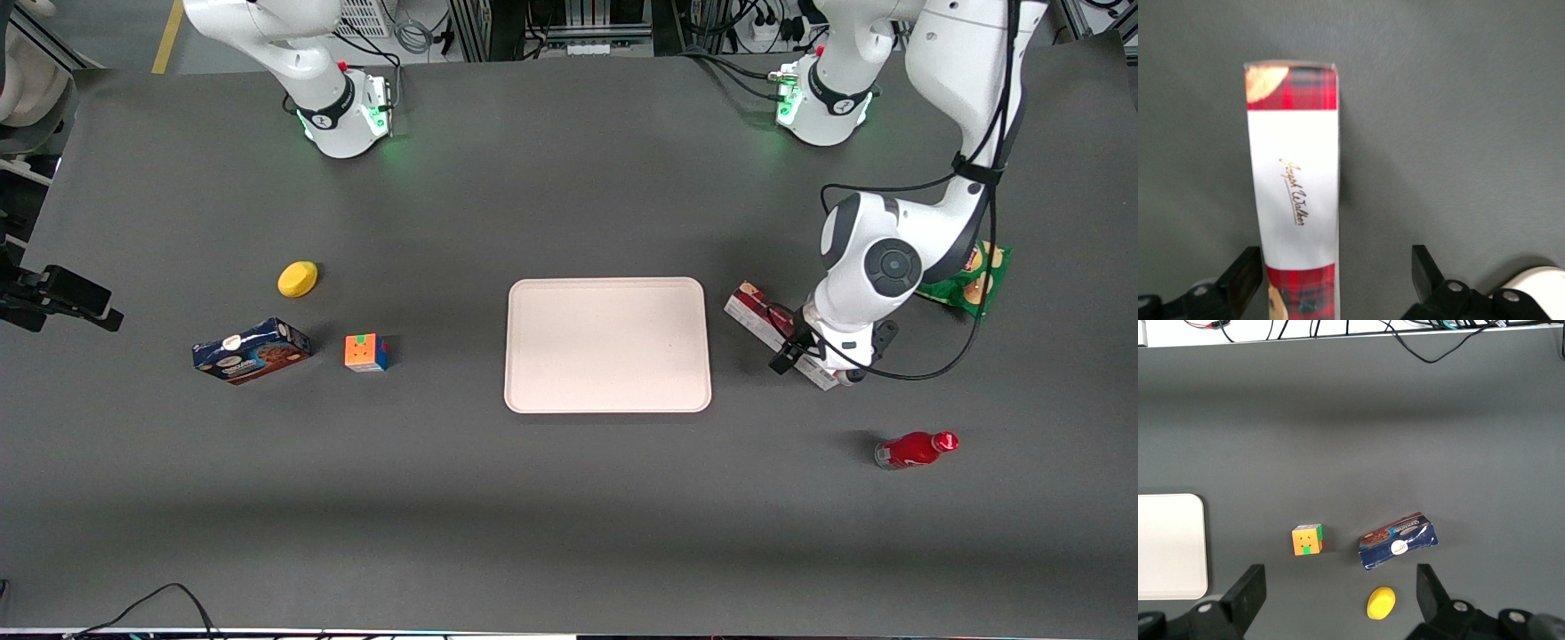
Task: Place red cookie box on tray
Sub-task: 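Close the left gripper on the cookie box's end and lift it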
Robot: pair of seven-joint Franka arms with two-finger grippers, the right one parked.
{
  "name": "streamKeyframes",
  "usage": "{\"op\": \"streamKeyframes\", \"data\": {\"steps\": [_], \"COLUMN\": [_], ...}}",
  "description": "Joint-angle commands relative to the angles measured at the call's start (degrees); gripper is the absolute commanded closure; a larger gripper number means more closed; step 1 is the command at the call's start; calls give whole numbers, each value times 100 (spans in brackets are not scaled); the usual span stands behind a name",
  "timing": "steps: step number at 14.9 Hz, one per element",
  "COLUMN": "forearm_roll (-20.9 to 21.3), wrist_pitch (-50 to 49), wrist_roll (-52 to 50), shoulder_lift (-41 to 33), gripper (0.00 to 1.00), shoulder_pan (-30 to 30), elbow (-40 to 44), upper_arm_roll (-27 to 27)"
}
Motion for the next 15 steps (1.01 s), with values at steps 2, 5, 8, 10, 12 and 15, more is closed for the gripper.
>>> {"op": "streamKeyframes", "data": {"steps": [2, 5, 8, 10, 12, 15], "forearm_roll": [1, 10, 10, 10, 10, 18], "wrist_pitch": [187, 99, 20, -155, -305, -716], "wrist_roll": [-100, -91, -100, -73, -30, -47], "shoulder_lift": [40, 31, 5, -4, -13, -22], "gripper": [0, 45, 77, 92, 99, 100], "shoulder_pan": [63, 72, 99, 107, 107, 107], "elbow": [-237, -210, -158, -61, -8, 315], "upper_arm_roll": [-81, -108, -125, -134, -143, -160]}}
